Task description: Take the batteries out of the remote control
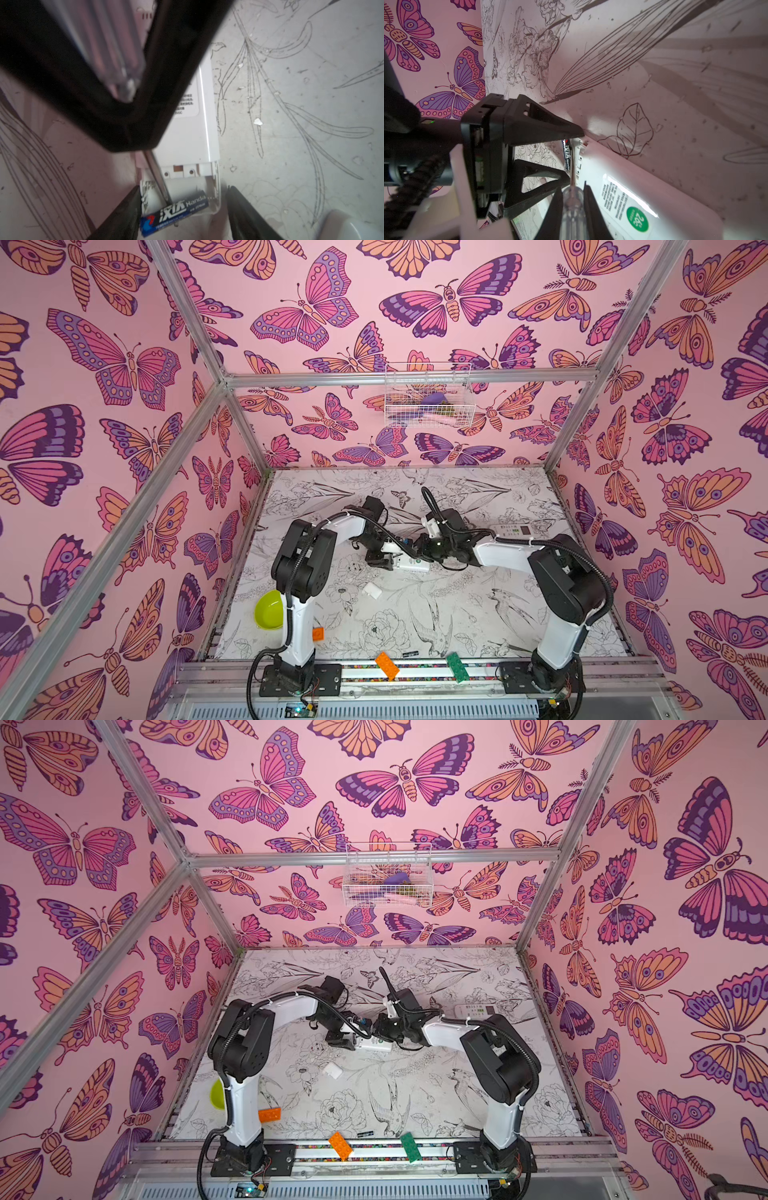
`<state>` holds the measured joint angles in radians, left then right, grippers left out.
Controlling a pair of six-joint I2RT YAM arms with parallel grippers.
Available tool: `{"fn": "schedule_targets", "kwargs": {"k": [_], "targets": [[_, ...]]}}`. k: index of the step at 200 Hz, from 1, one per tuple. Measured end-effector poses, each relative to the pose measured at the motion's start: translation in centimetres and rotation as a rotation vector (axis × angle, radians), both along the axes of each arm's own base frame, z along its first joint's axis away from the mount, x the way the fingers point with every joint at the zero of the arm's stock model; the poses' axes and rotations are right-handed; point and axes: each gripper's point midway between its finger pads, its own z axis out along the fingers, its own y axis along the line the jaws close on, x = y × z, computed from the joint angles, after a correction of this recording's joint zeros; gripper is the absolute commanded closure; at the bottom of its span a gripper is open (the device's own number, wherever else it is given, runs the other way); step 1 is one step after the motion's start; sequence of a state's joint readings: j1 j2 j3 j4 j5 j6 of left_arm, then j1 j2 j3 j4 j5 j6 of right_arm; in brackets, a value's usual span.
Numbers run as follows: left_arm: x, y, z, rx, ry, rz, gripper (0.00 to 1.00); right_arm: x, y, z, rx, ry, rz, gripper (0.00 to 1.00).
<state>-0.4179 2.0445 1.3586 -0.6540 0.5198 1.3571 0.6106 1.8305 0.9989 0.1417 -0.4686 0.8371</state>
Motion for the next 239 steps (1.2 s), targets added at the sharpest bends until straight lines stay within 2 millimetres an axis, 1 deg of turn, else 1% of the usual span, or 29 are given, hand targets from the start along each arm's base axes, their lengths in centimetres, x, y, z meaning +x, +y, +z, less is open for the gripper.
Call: {"fn": "schedule_targets", "kwargs": {"k": [28, 43, 56, 106, 131, 167, 185, 214, 239], "targets": [[-0.5, 0.3, 0.0, 0.007, 0.000, -0.001, 0.26, -0.3, 0.2, 0.1, 0.007, 0.003, 0.017, 1.00], [-0.7, 0.6, 0.1, 0.017, -0.005, 0.001, 0.20, -0.4, 0.3, 0.2, 0.015, 0.008, 0.026, 1.00], [-0.8, 0.9, 0.3, 0.021, -0.011, 0.004, 0.18, -0.5, 0.4, 0.3, 0.023, 0.012, 0.032, 1.00], [0.0, 1.9, 3.2, -0.004, -0.080, 0.037, 0.17, -0.9, 0.7, 0.8, 0.047, 0.017, 0.054, 1.00], [0.1, 2.2, 3.8, -0.008, -0.097, 0.048, 0.19, -1.0, 0.9, 1.4, 0.062, 0.012, 0.064, 1.00], [-0.7, 2.5, 3.1, 0.001, -0.071, 0.052, 0.24, -1.3, 1.1, 2.4, 0.084, 0.002, 0.080, 1.00], [-0.9, 2.6, 3.0, 0.004, -0.066, 0.053, 0.27, -1.5, 1.0, 2.7, 0.090, 0.001, 0.085, 1.00], [-0.8, 2.6, 3.0, 0.007, -0.069, 0.056, 0.31, -2.3, 0.3, 3.9, 0.071, -0.020, 0.099, 1.00], [-0.8, 2.6, 3.0, 0.013, -0.072, 0.058, 0.41, -2.9, -0.7, 5.7, 0.050, -0.075, 0.103, 1.00]]}}
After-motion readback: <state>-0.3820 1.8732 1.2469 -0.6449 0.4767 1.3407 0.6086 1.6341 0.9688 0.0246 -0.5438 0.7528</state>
